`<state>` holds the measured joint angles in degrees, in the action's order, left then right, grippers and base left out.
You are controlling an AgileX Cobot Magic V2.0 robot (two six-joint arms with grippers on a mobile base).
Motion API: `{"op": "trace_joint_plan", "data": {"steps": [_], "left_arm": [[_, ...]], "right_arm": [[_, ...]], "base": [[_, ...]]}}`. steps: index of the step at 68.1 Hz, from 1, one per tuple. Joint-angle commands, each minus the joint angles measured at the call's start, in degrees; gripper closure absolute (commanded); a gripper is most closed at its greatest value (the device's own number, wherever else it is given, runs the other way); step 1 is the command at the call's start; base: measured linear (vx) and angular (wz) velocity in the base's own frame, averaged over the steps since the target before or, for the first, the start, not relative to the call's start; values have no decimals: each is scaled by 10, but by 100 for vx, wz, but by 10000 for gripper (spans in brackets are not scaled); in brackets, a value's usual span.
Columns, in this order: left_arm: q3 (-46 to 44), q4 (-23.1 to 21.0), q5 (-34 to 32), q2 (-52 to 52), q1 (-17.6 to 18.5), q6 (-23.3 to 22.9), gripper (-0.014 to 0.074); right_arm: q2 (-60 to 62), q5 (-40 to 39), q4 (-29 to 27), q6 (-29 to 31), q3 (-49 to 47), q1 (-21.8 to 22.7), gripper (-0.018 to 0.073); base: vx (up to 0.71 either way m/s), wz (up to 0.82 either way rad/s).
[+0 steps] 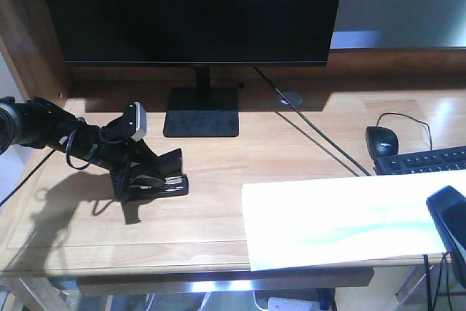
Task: Grab stapler and paper to desk for stapling
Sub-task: 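Lower the stapler onto the desk near the monitor base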
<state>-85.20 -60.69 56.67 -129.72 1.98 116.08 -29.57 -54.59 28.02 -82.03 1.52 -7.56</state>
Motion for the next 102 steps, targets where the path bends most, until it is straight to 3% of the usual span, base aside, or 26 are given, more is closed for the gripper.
{"op": "trace_joint_plan", "data": {"steps": [1, 32, 40, 55, 102], "left_arm": [[-16, -36, 31, 55, -3, -7, 201], [-16, -36, 60, 103, -3, -6, 227], [-16, -36, 68, 103, -2, -6, 325], [-16, -35, 82, 103, 7, -6, 608], [-16, -21, 68, 102, 20, -6, 603]], "right_arm": [[-2, -35, -9, 8, 1, 0, 564], [-2, -35, -9, 8, 1, 0, 564], [-2, -35, -9, 8, 1, 0, 564], [-2, -35, -9, 8, 1, 0, 564], [-2, -35, -9, 8, 1, 0, 564]], "base": [[0, 0], [0, 0], [0, 0], [0, 0], [0, 0]]}}
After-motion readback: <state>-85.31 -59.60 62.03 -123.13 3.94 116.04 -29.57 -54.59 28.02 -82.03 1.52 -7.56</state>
